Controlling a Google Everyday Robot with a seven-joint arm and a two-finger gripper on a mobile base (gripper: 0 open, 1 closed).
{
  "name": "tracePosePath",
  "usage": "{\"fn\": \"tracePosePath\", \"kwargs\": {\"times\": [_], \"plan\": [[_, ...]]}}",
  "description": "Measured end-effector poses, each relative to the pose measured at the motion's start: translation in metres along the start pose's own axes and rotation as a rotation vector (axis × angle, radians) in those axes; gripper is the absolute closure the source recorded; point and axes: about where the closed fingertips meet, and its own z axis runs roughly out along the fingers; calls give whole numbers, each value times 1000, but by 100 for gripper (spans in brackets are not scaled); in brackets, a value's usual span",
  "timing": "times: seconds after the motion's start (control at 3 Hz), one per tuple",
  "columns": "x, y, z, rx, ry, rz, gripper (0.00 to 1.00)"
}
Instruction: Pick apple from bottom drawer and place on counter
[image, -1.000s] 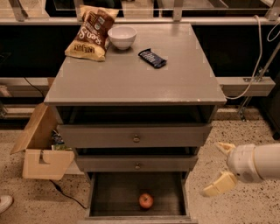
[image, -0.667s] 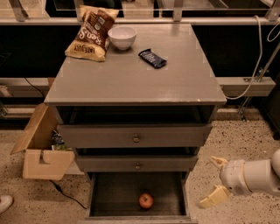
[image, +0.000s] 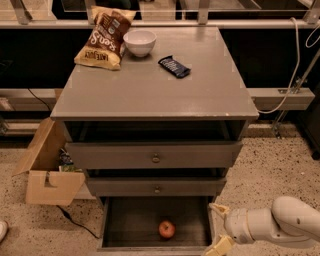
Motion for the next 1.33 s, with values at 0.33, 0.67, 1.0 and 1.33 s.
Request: {"fn": "tracePosePath", "kwargs": {"times": [0.33,0.67,1.0,1.33], "plan": [[3,-1,4,-4,0,-5,0],[23,-6,32,-37,0,-40,0],[70,-19,75,-20,-10,-93,0],[95,-36,99,-35,-54,-123,0]]}}
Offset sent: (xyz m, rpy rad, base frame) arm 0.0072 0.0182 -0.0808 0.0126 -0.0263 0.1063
